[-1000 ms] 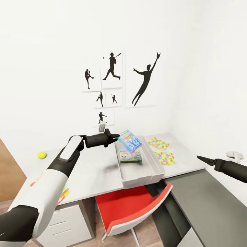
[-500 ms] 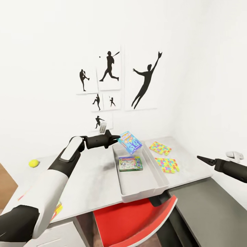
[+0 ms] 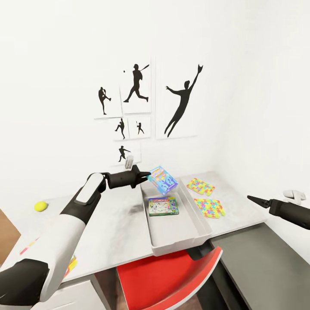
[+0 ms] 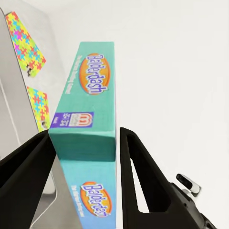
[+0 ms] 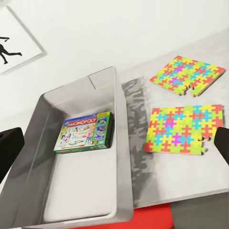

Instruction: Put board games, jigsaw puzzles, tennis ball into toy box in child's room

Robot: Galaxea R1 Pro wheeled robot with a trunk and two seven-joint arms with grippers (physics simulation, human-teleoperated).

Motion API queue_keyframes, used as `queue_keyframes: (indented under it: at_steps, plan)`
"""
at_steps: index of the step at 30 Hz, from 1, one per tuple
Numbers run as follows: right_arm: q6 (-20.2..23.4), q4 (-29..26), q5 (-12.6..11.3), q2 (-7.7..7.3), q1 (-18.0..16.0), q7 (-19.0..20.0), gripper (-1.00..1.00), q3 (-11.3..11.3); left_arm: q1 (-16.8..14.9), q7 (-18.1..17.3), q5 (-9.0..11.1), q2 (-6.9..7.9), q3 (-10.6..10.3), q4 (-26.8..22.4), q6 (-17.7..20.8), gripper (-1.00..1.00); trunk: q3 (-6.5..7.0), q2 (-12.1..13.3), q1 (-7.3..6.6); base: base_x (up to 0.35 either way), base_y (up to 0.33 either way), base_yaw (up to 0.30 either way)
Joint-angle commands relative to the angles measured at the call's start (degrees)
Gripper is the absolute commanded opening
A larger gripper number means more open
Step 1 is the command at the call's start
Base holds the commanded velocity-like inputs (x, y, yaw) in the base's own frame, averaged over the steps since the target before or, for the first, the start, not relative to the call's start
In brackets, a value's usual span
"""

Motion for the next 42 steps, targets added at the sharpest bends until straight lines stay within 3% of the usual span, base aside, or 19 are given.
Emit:
queue_keyframes:
  at_steps: [1, 12, 18, 27, 42]
  plan:
    - [0.48, -0.01, -0.31, -0.01, -0.07, -0.04, 1.0, -0.05, -0.06, -0.14, 0.02, 0.05, -0.12, 0.0, 0.05, -1.0, -0.13, -0.13, 0.04, 0.006, 0.0, -0.003]
    - [0.48, 0.0, -0.29, -0.01, -0.07, -0.11, 1.0, -0.05, 0.71, -0.36, 0.52, 0.35, 0.23, 0.51, 3.52, -1.0, -0.13, -0.13, 0.04, 0.002, 0.0, -0.001]
    - [0.48, 0.01, -0.25, -0.01, -0.12, -0.15, 1.0, -0.05, 0.81, -0.59, 1.08, 0.62, 0.26, 3.97, 5.39, -1.0, -0.13, -0.13, 0.04, 0.0, 0.0, 0.0]
    - [0.48, 0.01, -0.23, -0.01, -0.15, -0.19, 1.0, -0.05, 0.48, -0.67, 2.51, 1.38, -0.04, 9.68, 6.3, -1.0, -0.13, -0.13, 0.04, 0.0, 0.0, 0.0]
    - [0.48, 0.01, -0.22, -0.01, -0.15, -0.2, 1.0, 0.91, 0.31, -0.69, 2.91, 1.76, -0.3, 11.74, 6.47, -1.0, -0.13, -0.13, 0.04, 0.0, 0.0, 0.0]
